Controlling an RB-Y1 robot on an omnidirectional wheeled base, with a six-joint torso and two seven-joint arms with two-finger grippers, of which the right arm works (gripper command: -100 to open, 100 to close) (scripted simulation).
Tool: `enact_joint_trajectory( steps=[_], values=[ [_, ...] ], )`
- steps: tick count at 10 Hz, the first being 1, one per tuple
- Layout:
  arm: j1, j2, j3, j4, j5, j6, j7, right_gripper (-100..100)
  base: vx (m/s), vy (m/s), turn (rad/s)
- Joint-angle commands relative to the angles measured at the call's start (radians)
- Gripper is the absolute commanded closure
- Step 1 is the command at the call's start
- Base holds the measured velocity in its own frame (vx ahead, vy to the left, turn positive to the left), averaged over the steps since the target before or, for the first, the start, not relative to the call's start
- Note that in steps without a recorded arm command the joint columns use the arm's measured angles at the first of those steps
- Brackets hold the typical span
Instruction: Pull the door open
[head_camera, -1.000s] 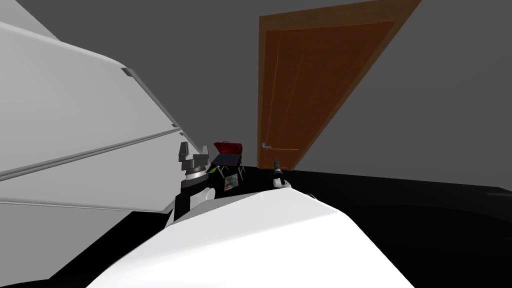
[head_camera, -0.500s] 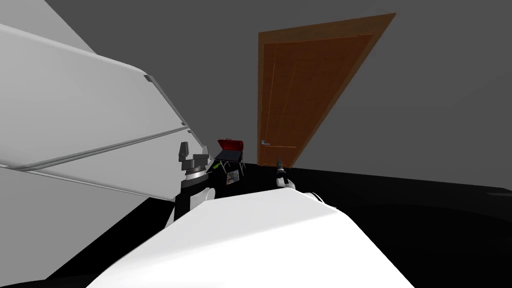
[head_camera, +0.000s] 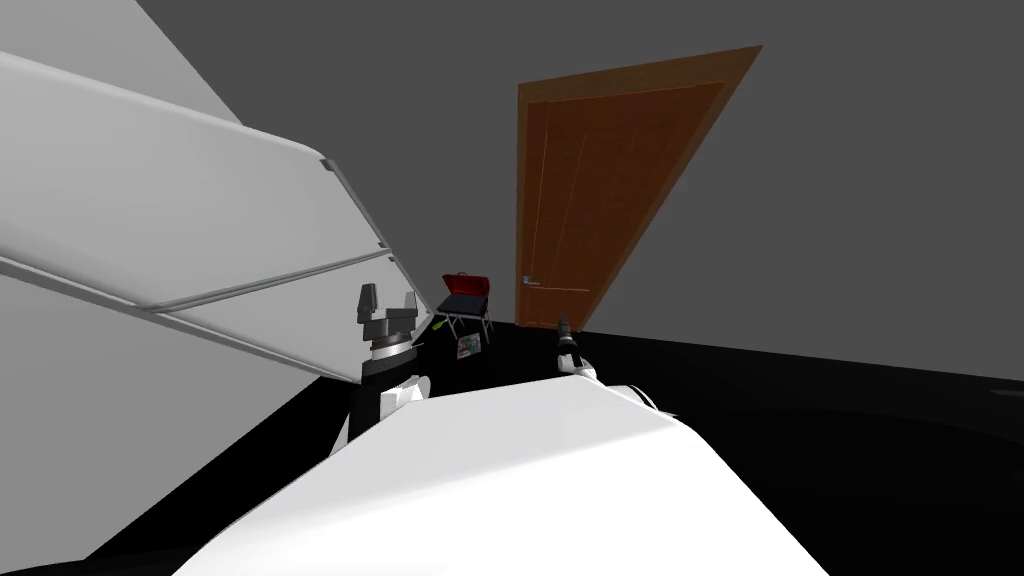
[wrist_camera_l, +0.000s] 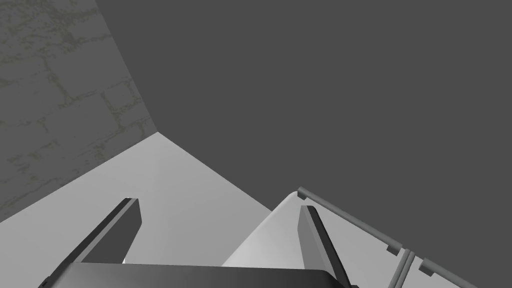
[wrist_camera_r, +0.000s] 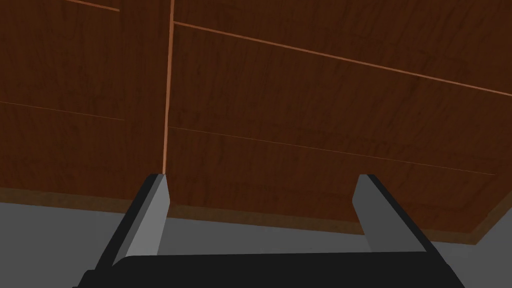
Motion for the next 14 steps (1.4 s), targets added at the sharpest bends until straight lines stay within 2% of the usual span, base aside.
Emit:
enact_joint_trajectory(
  steps=[1, 2, 3, 4, 14],
  values=[
    [-0.003, -0.012, -0.004, 0.008, -0.007, -0.001, 0.001, -100, -0.163, 0.045, 0.089],
    [-0.003, -0.017, -0.008, 0.009, -0.015, 0.001, 0.003, -100, -0.166, 0.054, 0.153],
    [-0.002, -0.002, -0.018, 0.009, -0.035, -0.001, 0.007, -100, 0.002, 0.033, 0.218],
    [-0.002, 0.000, -0.019, 0.009, -0.037, -0.001, 0.008, -100, 0.145, -0.009, 0.098],
    [-0.003, 0.069, -0.029, 0.005, -0.054, -0.005, 0.013, -100, 0.199, -0.017, 0.020]
  ],
)
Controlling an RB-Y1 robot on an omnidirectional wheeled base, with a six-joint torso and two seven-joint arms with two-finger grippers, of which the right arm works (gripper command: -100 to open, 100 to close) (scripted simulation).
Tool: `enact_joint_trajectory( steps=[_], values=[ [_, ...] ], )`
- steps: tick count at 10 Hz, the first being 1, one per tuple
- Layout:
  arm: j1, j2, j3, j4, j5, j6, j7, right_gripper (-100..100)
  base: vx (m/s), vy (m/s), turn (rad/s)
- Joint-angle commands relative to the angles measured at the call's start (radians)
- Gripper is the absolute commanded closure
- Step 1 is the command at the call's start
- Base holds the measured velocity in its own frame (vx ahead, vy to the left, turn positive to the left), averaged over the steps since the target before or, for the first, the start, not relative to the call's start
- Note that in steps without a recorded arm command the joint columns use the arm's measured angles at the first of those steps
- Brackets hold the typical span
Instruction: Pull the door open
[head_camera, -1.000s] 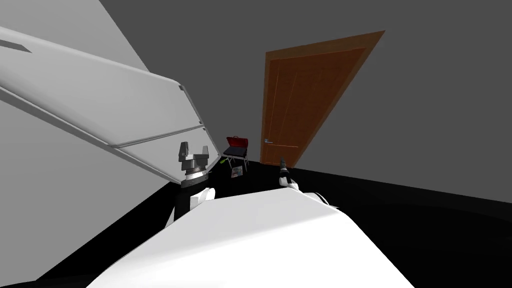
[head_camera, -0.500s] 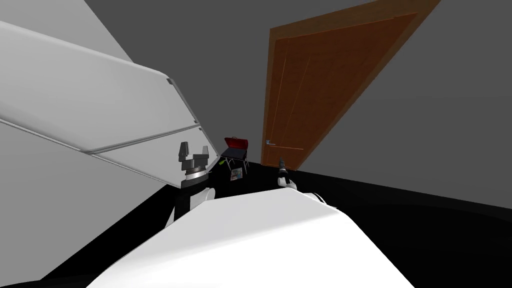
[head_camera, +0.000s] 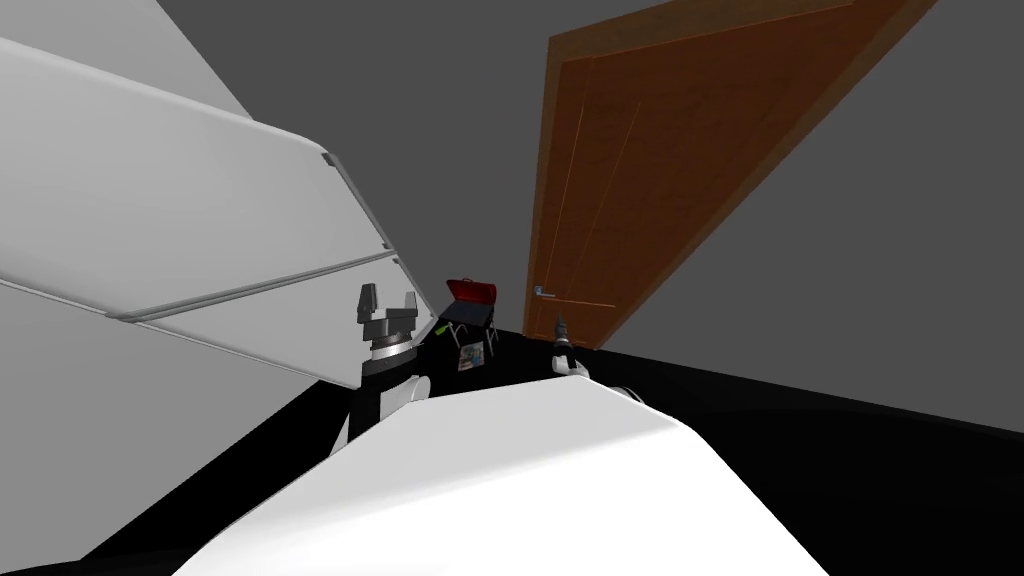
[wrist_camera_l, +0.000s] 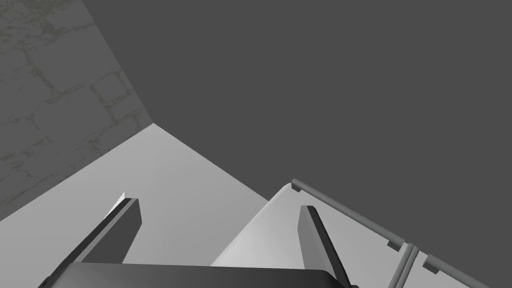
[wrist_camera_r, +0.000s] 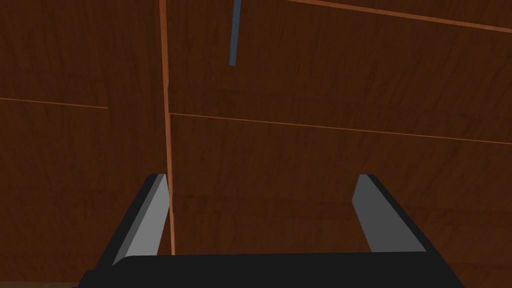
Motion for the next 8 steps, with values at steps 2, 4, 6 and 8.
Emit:
enact_joint_trajectory(
  steps=[2, 4, 6, 8],
  values=[
    [0.001, 0.017, -0.001, -0.004, -0.001, 0.000, 0.001, -100, 0.185, -0.028, 0.001],
    [0.001, 0.031, -0.002, -0.004, -0.002, 0.000, 0.001, -100, 0.199, -0.007, -0.011],
    [0.001, 0.045, -0.003, -0.005, -0.002, -0.001, 0.002, -100, 0.202, -0.027, -0.013],
    [0.001, 0.056, -0.004, -0.006, -0.002, -0.001, 0.002, -100, 0.216, -0.044, -0.023]
  ],
)
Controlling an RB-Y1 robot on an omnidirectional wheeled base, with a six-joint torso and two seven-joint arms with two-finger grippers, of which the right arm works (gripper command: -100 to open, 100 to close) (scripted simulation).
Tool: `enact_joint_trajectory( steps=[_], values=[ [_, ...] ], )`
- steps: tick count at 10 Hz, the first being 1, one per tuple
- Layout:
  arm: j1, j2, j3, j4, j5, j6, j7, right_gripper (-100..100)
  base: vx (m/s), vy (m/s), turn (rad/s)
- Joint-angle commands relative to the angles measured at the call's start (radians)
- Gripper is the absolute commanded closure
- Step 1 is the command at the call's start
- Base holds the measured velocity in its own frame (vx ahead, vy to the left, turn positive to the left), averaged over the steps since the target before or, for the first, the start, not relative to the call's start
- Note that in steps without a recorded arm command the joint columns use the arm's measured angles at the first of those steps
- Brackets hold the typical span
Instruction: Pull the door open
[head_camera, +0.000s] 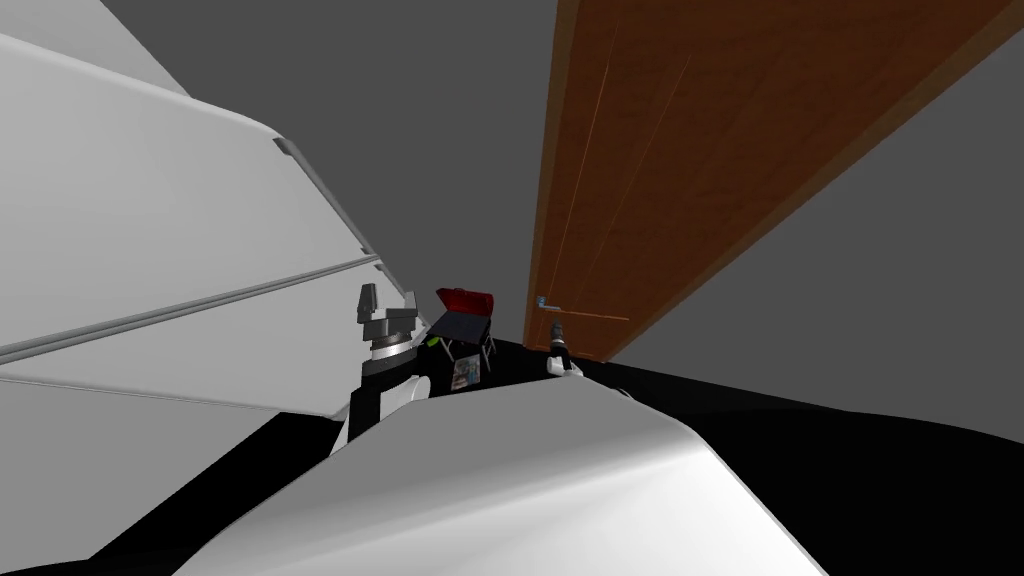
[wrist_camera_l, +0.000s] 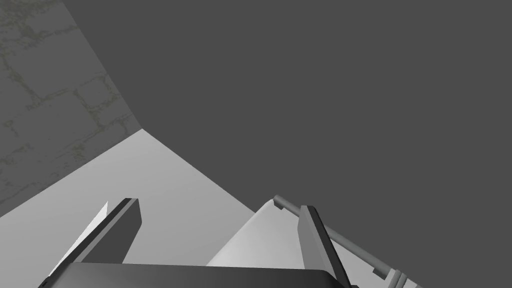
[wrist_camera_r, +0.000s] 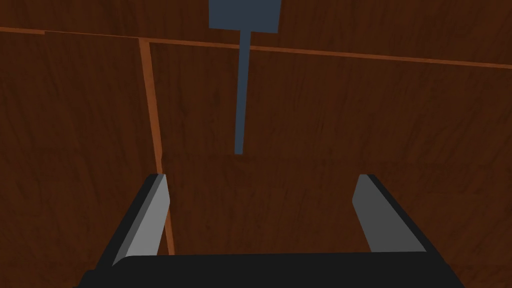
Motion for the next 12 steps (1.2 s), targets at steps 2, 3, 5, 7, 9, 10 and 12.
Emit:
enact_joint_trajectory(
  steps=[2, 3, 5, 7, 9, 10, 12],
  values=[
    [0.000, 0.014, -0.001, -0.001, 0.000, -0.001, 0.000, -100, 0.177, -0.011, -0.027],
    [0.000, 0.019, -0.001, -0.001, 0.000, -0.001, 0.001, -100, 0.194, -0.021, -0.026],
    [0.000, 0.029, -0.001, -0.002, 0.001, -0.002, 0.001, -100, 0.216, -0.037, -0.028],
    [0.000, 0.035, -0.002, -0.002, 0.001, -0.003, 0.001, -100, 0.187, 0.003, -0.033],
    [0.000, 0.043, -0.002, -0.003, 0.001, -0.003, 0.001, -100, 0.207, -0.006, -0.031],
    [0.002, 0.041, -0.002, -0.005, 0.001, -0.002, 0.001, -100, 0.091, -0.005, -0.001],
    [0.002, 0.041, -0.002, -0.005, 0.001, -0.002, 0.001, 100, -0.022, 0.001, -0.001]
  ],
)
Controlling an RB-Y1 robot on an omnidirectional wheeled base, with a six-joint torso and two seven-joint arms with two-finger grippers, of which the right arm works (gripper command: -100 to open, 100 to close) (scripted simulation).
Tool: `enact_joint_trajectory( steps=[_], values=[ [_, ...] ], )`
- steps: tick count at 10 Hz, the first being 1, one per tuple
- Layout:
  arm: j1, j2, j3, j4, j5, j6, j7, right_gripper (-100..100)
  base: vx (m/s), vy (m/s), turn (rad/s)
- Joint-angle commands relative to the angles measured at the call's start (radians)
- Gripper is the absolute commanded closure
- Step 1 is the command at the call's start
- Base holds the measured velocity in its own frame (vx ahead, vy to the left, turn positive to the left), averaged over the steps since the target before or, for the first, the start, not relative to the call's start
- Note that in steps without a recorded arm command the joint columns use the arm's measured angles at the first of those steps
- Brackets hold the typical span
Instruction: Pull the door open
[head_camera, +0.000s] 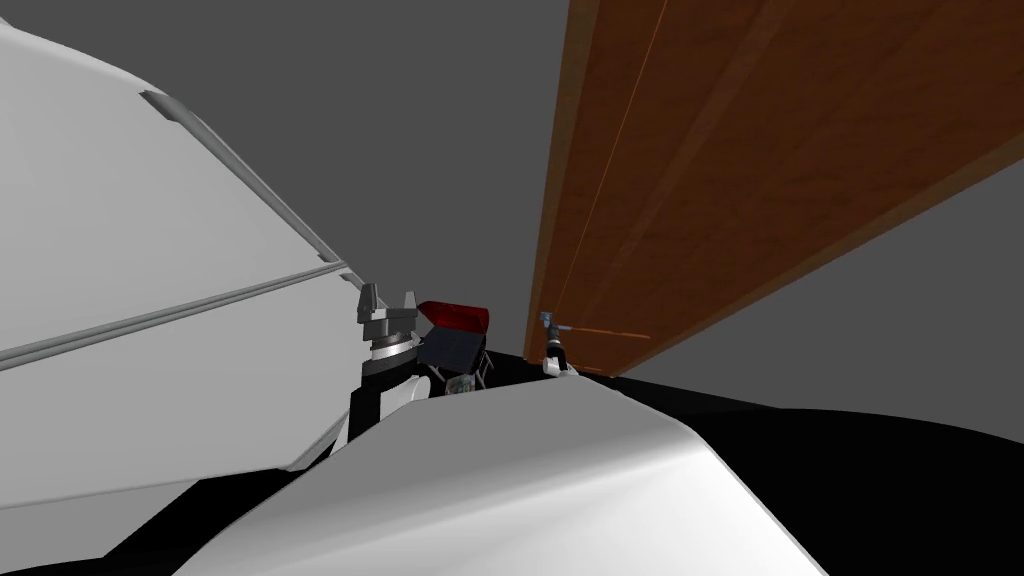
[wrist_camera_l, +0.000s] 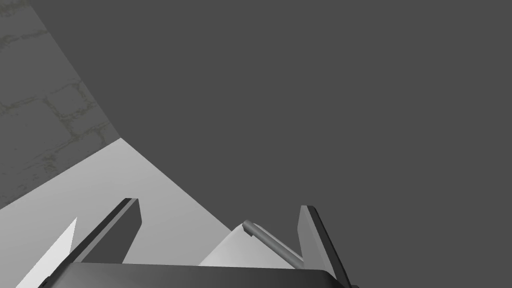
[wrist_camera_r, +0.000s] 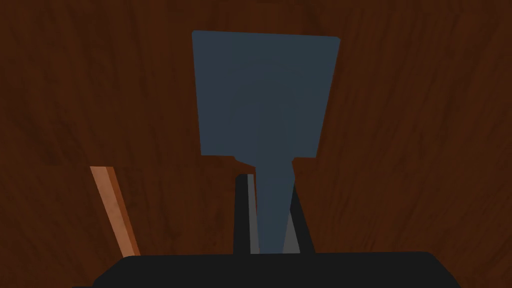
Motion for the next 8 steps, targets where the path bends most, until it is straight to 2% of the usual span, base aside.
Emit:
enact_joint_trajectory(
  steps=[1, 4, 8],
  values=[
    [0.002, 0.000, 0.001, 0.002, 0.001, 0.001, 0.001, 100, -0.030, 0.003, 0.007],
    [0.002, 0.000, 0.001, 0.002, 0.001, 0.001, 0.001, 100, -0.009, 0.000, 0.002],
    [0.005, -0.012, 0.001, 0.004, 0.000, 0.001, -0.002, 100, -0.170, -0.002, 0.067]
  ],
)
